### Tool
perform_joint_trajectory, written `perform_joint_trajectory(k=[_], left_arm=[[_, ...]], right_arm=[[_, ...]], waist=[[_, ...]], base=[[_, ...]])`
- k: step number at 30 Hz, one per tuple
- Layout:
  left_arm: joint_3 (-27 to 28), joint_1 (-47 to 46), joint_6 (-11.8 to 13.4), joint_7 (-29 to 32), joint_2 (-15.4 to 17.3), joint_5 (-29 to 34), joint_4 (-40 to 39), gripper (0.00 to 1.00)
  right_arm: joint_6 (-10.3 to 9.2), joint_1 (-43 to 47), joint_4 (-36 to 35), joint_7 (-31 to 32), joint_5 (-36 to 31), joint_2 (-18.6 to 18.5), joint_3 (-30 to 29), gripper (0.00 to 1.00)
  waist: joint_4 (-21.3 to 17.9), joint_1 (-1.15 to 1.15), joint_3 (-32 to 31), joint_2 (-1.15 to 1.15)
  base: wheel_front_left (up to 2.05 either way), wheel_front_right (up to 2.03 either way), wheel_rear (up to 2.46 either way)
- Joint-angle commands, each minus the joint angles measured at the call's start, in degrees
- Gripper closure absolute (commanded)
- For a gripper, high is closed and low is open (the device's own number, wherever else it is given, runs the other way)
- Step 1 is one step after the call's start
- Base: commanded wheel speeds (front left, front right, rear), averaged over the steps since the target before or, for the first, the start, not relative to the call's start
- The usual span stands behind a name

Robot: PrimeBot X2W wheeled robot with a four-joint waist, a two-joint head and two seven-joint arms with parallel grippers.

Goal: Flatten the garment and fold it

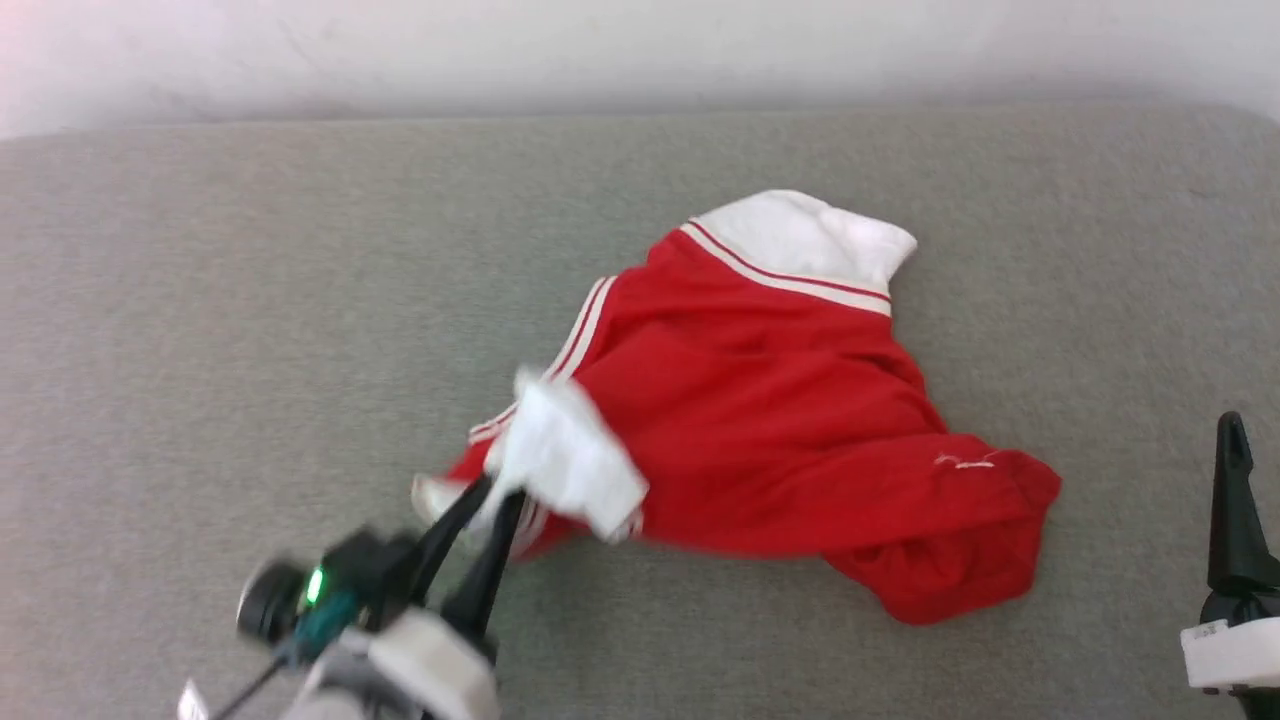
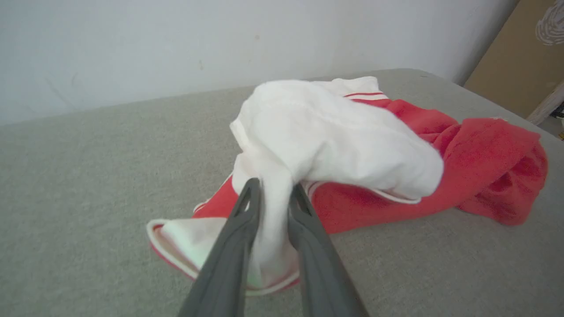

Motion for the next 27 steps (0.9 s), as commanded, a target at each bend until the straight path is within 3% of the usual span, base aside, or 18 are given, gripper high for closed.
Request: perform_joint_trajectory(k=[1, 9, 15, 19, 27], left_arm=[[0.9, 3.7, 1.2, -0.9, 0.4, -1.7, 0.7, 0.0], [4.9, 12.0, 3.7, -2.6, 0.8, -7.0, -0.9, 0.0], [7.0, 5.9, 5.8, 1.0, 3.3, -5.1, -4.4, 0.0], [4.6, -4.3, 3.9, 7.3, 3.5, -1.8, -3.3, 0.0], [-1.5, -23.5, -2.5, 16.3, -4.7, 0.3, 7.3, 0.0]], right_arm=[[-0.04, 0.4, -0.6, 0.3, -0.1, 0.1, -0.2, 0.0], [-0.04, 1.3, -1.0, 1.6, -0.3, 0.1, -0.5, 0.0], [-0.04, 1.2, -0.8, 1.8, -0.1, 0.1, 0.0, 0.0], [-0.04, 0.3, -0.9, 1.9, -0.1, 0.1, 0.9, 0.0], [-0.04, -1.8, -2.6, 1.8, -0.7, 0.1, 1.4, 0.0]], waist=[[2.3, 0.02, -2.0, 0.0], [4.0, 0.02, -3.3, 0.0], [5.0, 0.02, -3.6, 0.0], [4.9, 0.02, -2.3, 0.0], [1.6, 0.02, 2.2, 0.0]], base=[[0.0, 0.0, 0.0], [0.0, 0.0, 0.0], [0.0, 0.0, 0.0], [0.0, 0.0, 0.0], [0.0, 0.0, 0.0]])
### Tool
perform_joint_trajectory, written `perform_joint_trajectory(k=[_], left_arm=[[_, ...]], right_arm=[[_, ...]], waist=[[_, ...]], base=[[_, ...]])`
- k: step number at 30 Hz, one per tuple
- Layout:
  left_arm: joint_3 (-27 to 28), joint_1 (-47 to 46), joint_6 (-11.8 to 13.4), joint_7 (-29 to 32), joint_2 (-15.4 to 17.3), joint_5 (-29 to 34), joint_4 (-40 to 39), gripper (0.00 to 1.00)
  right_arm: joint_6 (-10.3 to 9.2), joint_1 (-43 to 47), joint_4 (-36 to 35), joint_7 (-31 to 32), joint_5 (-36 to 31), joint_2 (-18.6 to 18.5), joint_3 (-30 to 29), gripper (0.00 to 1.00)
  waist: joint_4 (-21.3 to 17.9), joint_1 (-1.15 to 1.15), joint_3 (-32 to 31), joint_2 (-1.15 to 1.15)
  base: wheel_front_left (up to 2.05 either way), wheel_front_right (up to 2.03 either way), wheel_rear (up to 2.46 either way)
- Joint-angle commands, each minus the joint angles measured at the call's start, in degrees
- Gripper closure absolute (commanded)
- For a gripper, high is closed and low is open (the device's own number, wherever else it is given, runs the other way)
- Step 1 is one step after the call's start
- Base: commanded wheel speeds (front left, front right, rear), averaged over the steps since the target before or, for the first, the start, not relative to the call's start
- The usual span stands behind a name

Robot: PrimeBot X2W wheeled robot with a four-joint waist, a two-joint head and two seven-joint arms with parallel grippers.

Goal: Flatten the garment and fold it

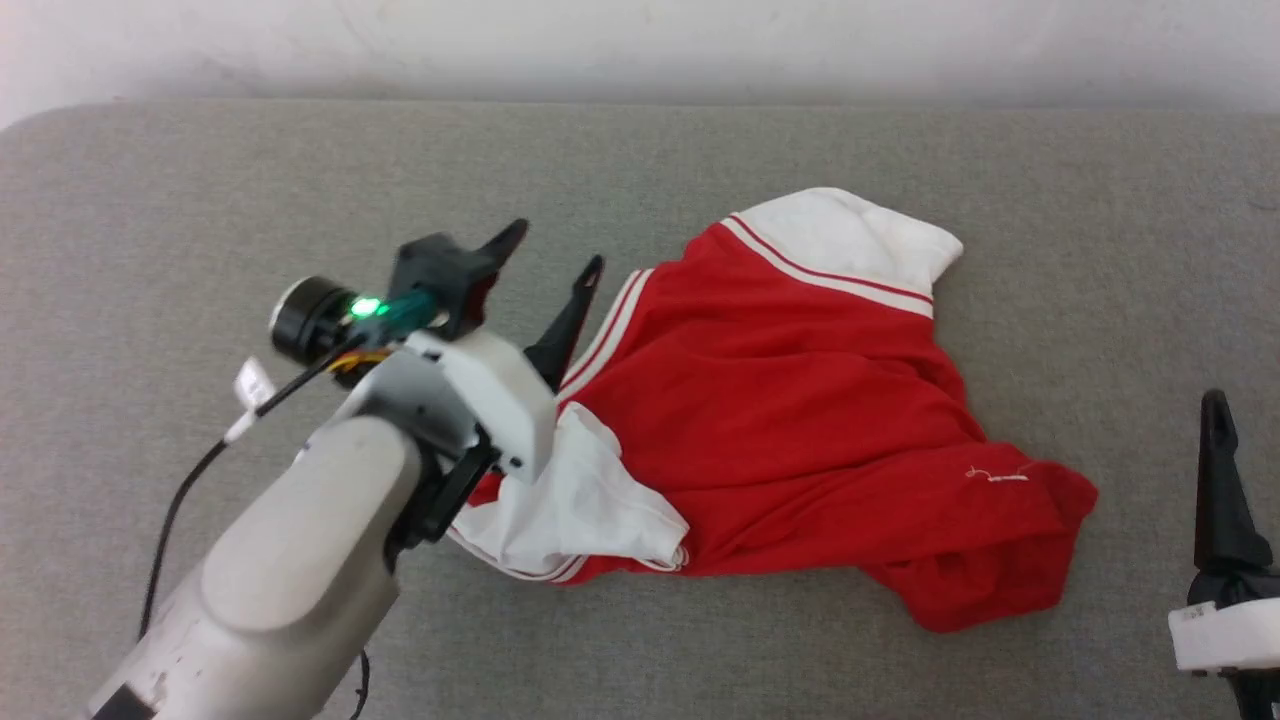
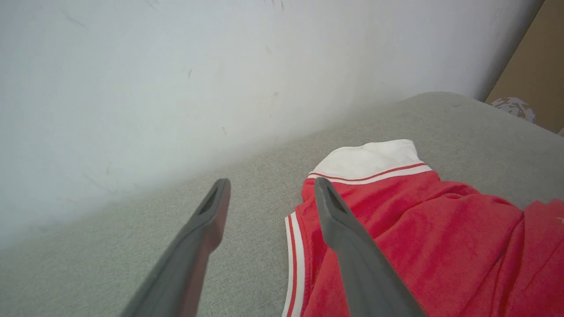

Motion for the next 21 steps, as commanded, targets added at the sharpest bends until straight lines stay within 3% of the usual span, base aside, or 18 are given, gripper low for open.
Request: perform_joint_trajectory(k=[1, 10, 15, 16, 17, 21], left_arm=[[-1.4, -2.9, -1.4, 1.8, -1.9, 0.2, 3.3, 0.0], [-5.7, -9.5, -5.3, 10.4, -6.4, -0.5, 18.8, 0.0], [-8.2, -10.0, -7.6, 17.7, -7.3, -2.0, 25.9, 0.0], [-8.5, -10.1, -7.6, 18.1, -7.2, -1.8, 26.8, 0.53], [-8.6, -10.2, -7.6, 17.9, -7.2, -1.7, 27.4, 1.0], [-9.2, -12.0, -8.3, 15.1, -7.0, -0.4, 27.7, 1.0]], right_arm=[[-0.04, -1.4, -0.9, 0.0, -0.5, 0.1, 0.2, 0.0], [-0.04, -2.8, -1.5, -0.5, -0.1, 0.1, 0.5, 0.0], [-0.04, -3.2, -1.0, -1.3, 0.3, 0.1, 0.6, 0.0], [-0.04, -3.2, -0.9, -1.5, 0.4, 0.1, 0.6, 0.0], [-0.04, -3.2, -0.8, -1.6, 0.5, 0.1, 0.6, 0.0], [-0.04, -3.0, -0.7, -1.9, 0.6, 0.1, 0.2, 0.0]], waist=[[-2.8, -0.01, 3.0, 0.0], [-7.0, -0.01, 7.8, 0.0], [-8.6, -0.01, 8.7, 0.0], [-8.9, -0.01, 8.7, 0.0], [-9.0, -0.01, 8.7, 0.0], [-9.2, -0.01, 8.5, 0.0]], base=[[0.0, 0.0, 0.0], [0.0, 0.0, 0.0], [0.0, 0.0, 0.0], [0.0, 0.0, 0.0], [0.0, 0.0, 0.0], [0.0, 0.0, 0.0]])
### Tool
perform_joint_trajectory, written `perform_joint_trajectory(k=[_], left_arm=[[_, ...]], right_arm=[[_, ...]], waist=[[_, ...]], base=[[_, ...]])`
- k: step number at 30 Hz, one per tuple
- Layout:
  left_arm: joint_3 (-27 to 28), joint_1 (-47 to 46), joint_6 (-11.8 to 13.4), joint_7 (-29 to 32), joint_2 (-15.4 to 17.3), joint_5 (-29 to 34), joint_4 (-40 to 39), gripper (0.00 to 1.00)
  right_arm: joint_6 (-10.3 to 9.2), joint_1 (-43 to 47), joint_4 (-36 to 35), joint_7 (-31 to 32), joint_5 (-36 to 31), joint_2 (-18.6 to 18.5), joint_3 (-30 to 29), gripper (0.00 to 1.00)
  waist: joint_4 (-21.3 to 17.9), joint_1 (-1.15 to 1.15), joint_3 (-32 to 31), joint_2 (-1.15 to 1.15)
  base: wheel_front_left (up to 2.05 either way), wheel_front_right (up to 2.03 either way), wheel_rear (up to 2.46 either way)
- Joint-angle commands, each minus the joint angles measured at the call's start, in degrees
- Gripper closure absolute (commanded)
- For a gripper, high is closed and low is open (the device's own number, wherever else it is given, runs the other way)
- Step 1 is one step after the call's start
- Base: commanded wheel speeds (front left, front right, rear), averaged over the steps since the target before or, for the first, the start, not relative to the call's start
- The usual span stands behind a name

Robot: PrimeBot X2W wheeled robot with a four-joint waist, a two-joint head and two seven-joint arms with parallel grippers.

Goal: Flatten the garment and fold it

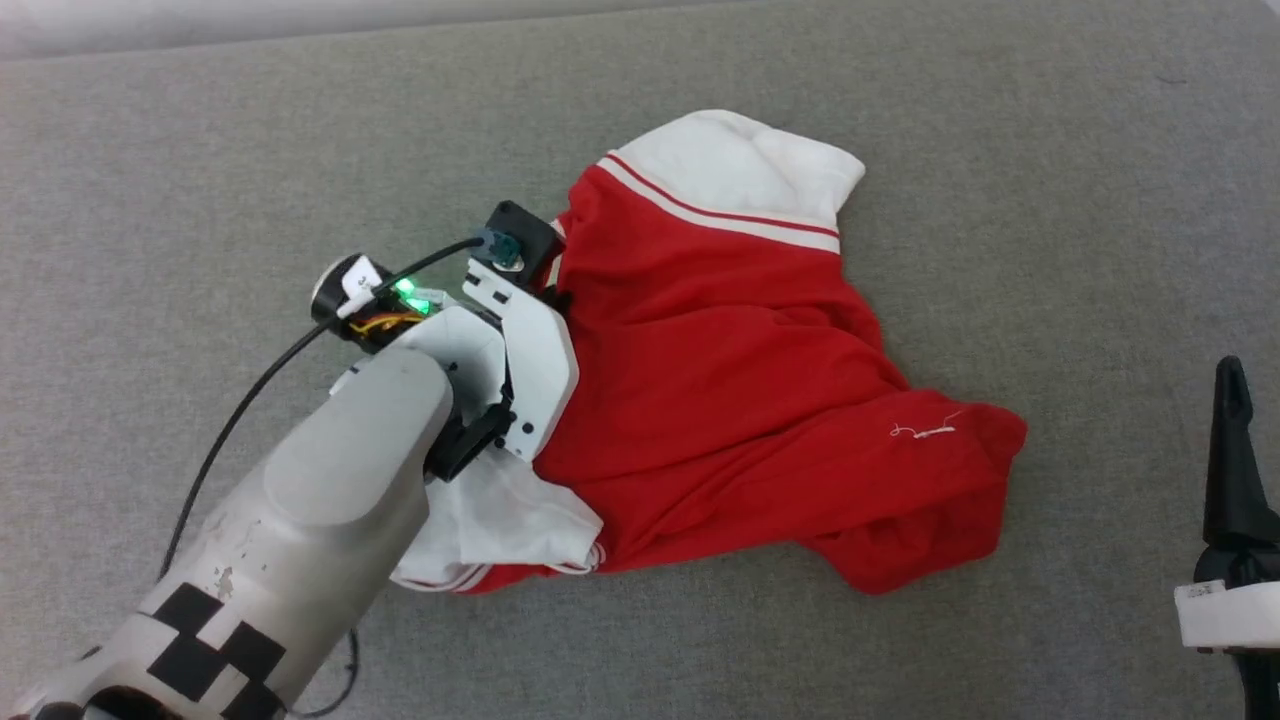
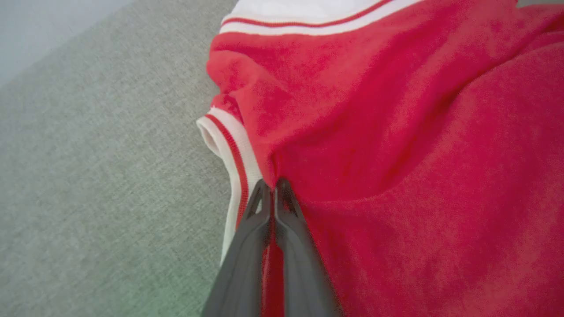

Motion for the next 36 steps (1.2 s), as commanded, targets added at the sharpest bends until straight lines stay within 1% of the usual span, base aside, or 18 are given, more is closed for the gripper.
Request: perform_joint_trajectory(k=[1, 5, 9, 14, 16, 18, 19, 20, 21, 25, 30, 33, 36], left_arm=[[-1.2, 0.4, -0.3, -0.5, 0.3, 1.3, 1.2, 1.0], [-0.7, -5.0, 0.5, -6.5, 0.5, 4.6, -1.1, 1.0], [0.5, -10.8, 2.5, -12.3, 0.4, 7.7, -3.2, 1.0], [1.0, -15.5, 3.1, -15.7, 1.8, 10.2, -2.3, 1.0], [0.9, -15.7, 3.7, -16.7, 2.6, 11.0, -0.6, 1.0], [0.9, -14.9, 3.5, -16.8, 2.7, 10.4, 1.9, 1.0], [1.1, -14.3, 3.7, -17.1, 2.6, 10.0, 3.0, 0.56], [1.0, -13.8, 3.7, -17.6, 2.4, 9.7, 3.9, 0.02], [1.3, -13.2, 3.8, -18.1, 1.9, 9.1, 4.7, 0.0], [2.4, -12.2, 3.9, -21.2, -0.3, 7.1, 6.4, 0.0], [4.0, -11.3, 4.2, -26.6, -2.0, 5.1, 5.7, 0.0], [6.5, -9.4, 5.4, -30.5, -2.6, 2.9, 3.2, 0.0], [10.6, -5.1, 7.6, -33.0, -2.7, -0.1, -2.3, 0.0]], right_arm=[[-0.04, -0.4, 0.1, -0.4, 0.3, 0.1, -0.3, 0.0], [-0.04, -0.6, 0.0, -0.3, 0.2, 0.1, -0.3, 0.0], [-0.04, -1.1, -0.3, -0.3, 0.1, 0.1, 0.4, 0.0], [-0.04, -1.4, -0.6, -0.4, -0.1, 0.1, 1.5, 0.0], [-0.04, -1.5, -0.4, -0.4, -0.1, 0.1, 1.9, 0.0], [-0.04, -1.6, -0.2, -0.5, -0.2, 0.1, 2.6, 0.0], [-0.04, -1.6, -0.2, -0.6, -0.1, 0.1, 2.8, 0.0], [-0.04, -1.6, -0.1, -0.7, -0.1, 0.1, 2.9, 0.0], [-0.04, -1.7, -0.2, -0.8, -0.1, 0.1, 2.8, 0.0], [-0.04, -1.8, -0.2, -0.6, -0.5, 0.1, 2.2, 0.0], [-0.04, -1.9, -0.2, 0.2, -1.2, 0.1, 1.8, 0.0], [-0.04, -1.6, -0.1, 0.8, -1.4, 0.1, 1.5, 0.0], [-0.04, -0.9, 0.2, 1.3, -1.4, 0.1, 1.1, 0.0]], waist=[[0.0, 0.0, 0.0, 0.0], [0.1, 0.0, 0.2, 0.0], [-0.3, 0.0, 1.0, 0.0], [-1.8, 0.0, 2.4, 0.0], [-2.4, 0.0, 3.0, 0.0], [-3.0, 0.0, 3.5, 0.0], [-3.2, 0.0, 3.7, 0.0], [-3.3, 0.0, 3.9, 0.0], [-3.2, 0.0, 4.1, 0.0], [-2.1, 0.0, 4.3, 0.0], [0.1, 0.0, 2.0, 0.0], [1.3, 0.0, -0.2, 0.0], [2.6, 0.0, -2.9, 0.0]], base=[[0.0, 0.0, 0.0], [0.0, 0.0, 0.0], [0.0, 0.0, 0.0], [0.0, 0.0, 0.0], [0.0, 0.0, 0.0], [0.0, 0.0, 0.0], [0.0, 0.0, 0.0], [0.0, 0.0, 0.0], [0.0, 0.0, 0.0], [0.0, 0.0, 0.0], [0.0, 0.0, 0.0], [0.0, 0.0, 0.0], [0.0, 0.0, 0.0]])
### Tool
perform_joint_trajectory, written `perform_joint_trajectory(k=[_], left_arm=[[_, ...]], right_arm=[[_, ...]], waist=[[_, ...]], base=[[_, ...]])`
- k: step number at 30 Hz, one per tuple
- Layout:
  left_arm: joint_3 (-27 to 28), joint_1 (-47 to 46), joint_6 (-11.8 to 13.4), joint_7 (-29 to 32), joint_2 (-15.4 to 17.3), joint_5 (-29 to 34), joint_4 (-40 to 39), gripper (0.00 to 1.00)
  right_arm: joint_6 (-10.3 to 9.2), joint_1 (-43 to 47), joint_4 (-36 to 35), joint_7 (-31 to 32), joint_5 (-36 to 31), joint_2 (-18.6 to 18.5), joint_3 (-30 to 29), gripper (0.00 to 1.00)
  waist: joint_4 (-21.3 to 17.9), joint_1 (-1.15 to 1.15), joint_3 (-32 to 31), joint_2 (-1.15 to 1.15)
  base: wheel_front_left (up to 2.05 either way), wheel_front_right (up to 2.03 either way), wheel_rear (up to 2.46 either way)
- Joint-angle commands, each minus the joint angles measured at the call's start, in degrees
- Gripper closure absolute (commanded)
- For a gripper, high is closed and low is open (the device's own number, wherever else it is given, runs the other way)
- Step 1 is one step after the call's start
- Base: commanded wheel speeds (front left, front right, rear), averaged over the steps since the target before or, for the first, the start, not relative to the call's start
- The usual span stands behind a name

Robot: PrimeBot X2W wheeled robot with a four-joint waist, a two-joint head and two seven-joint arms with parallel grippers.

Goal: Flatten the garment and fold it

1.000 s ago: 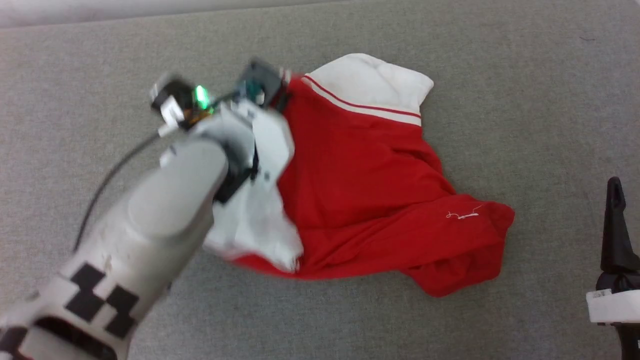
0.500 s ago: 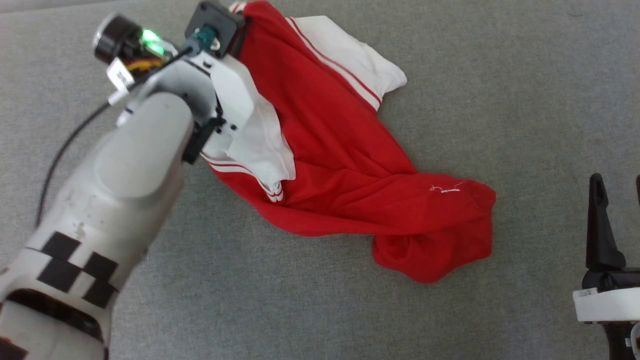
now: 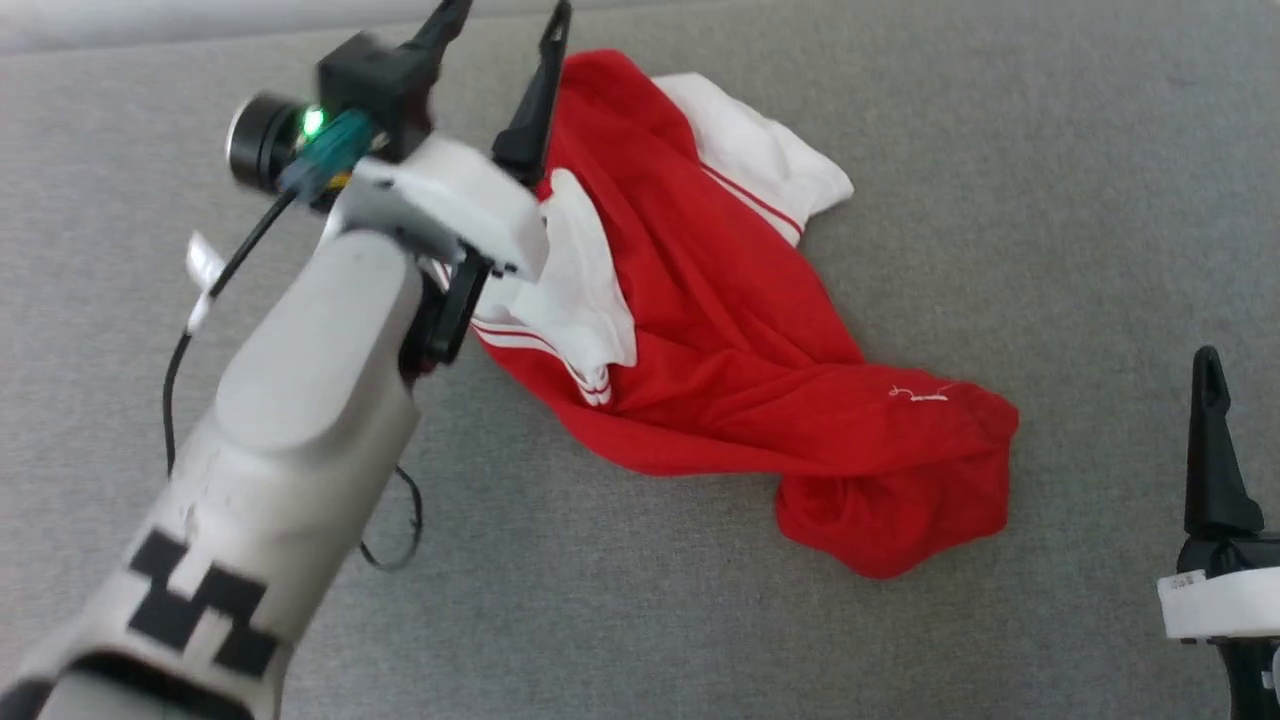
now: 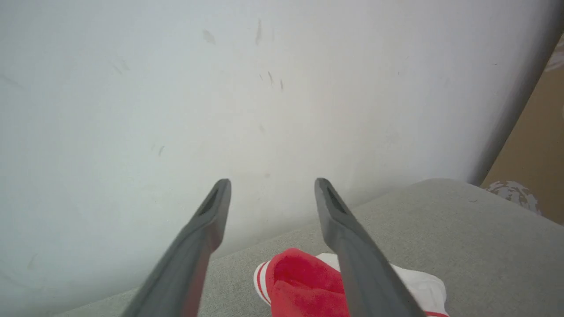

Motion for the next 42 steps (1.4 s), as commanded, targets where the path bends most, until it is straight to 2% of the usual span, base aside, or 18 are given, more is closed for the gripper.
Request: perform_joint_trajectory(k=[1, 4, 8, 12, 15, 20, 26, 33, 40, 42], left_arm=[[2.0, 4.0, 1.6, -0.9, 0.3, -1.3, -3.6, 0.0], [6.3, 12.2, 4.3, -1.4, 1.8, -2.2, -13.3, 0.0], [13.2, 26.1, 7.0, -1.5, 3.3, 0.6, -29.5, 0.0], [20.3, 41.8, 8.9, -1.5, 2.5, 3.5, -41.1, 0.0], [24.2, 52.1, 9.5, -1.5, 1.3, 6.2, -46.1, 0.0], [26.7, 62.6, 8.7, -1.5, 0.7, 11.2, -46.3, 0.0], [27.3, 64.7, 6.6, -1.5, -1.4, 12.7, -45.2, 0.0], [27.8, 62.5, 3.6, -1.5, -3.3, 13.1, -44.7, 0.0], [28.3, 59.4, 0.5, -1.5, -5.3, 13.4, -44.1, 0.0], [28.4, 58.9, 0.1, -1.5, -5.5, 13.5, -44.0, 0.0]], right_arm=[[-0.04, 0.6, 0.2, 0.3, -0.1, 0.1, -0.3, 0.0], [-0.04, 1.7, 0.6, 0.6, 0.2, 0.1, -0.5, 0.0], [-0.04, 3.1, 1.2, 0.5, 0.8, 0.1, -1.0, 0.0], [-0.04, 4.3, 2.1, 0.2, 1.4, 0.1, -0.8, 0.0], [-0.04, 5.2, 2.9, -0.2, 1.9, 0.1, -1.0, 0.0], [-0.04, 6.3, 4.1, -0.3, 2.1, 0.1, -0.9, 0.0], [-0.04, 1.3, 3.2, 3.2, 0.9, 0.1, 1.5, 0.0], [-0.04, -18.4, 5.8, 17.2, -5.3, 0.1, 6.0, 0.0], [-0.04, -35.9, 19.3, 34.9, -10.4, 0.1, 4.7, 0.0], [-0.04, -37.4, 21.3, 37.2, -12.1, 0.1, 5.1, 0.0]], waist=[[2.5, 0.01, -4.1, 0.0], [3.5, 0.01, -6.2, 0.0], [5.0, 0.01, -8.2, 0.0], [5.9, 0.01, -9.9, 0.0], [6.8, 0.01, -11.0, 0.0], [8.9, 0.01, -12.8, 0.0], [11.2, 0.01, -12.7, 0.0], [12.6, 0.01, -8.8, 0.0], [14.5, 0.01, -2.8, 0.0], [14.8, 0.01, -2.1, 0.0]], base=[[0.0, 0.0, 0.0], [0.0, 0.0, 0.0], [0.0, 0.0, 0.0], [0.0, 0.0, 0.0], [0.0, 0.0, 0.0], [0.0, 0.0, 0.0], [0.0, 0.0, 0.0], [0.0, 0.0, 0.0], [0.0, 0.0, 0.0], [0.0, 0.0, 0.0]])
